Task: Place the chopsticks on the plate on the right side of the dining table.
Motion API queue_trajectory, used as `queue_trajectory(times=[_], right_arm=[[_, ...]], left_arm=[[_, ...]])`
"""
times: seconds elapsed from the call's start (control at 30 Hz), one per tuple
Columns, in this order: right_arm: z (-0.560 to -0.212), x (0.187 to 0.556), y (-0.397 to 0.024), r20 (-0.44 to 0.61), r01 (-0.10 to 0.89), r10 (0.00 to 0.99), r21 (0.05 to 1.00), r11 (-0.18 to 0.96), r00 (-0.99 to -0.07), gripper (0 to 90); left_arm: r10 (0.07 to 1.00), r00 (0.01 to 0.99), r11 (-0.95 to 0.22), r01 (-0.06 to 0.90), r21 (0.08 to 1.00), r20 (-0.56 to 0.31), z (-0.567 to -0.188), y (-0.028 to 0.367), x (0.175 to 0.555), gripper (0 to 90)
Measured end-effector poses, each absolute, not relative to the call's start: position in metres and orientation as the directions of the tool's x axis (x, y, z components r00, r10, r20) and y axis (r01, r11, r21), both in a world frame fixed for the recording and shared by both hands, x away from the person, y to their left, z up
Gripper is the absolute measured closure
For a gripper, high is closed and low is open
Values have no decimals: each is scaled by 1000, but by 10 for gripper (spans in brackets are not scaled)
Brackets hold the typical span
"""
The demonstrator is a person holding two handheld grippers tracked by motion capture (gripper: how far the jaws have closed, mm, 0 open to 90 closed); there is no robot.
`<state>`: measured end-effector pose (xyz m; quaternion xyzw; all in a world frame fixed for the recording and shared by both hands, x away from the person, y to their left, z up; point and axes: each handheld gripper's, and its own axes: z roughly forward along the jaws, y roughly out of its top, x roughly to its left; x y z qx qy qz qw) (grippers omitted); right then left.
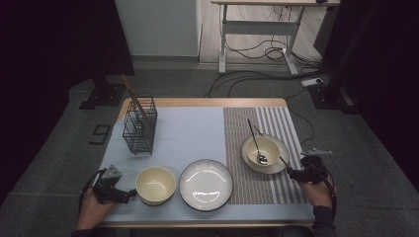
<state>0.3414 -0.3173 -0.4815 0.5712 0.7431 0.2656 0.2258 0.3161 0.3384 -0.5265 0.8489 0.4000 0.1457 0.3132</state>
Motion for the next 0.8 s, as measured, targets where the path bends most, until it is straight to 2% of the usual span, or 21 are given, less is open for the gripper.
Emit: queue_trajectory(times=[0.8], right_arm=[[-490, 341, -339, -63, 754, 983, 634, 174, -175, 291]], left_arm=[[770, 638, -483, 588, 648, -4, -527, 338, 316, 0]])
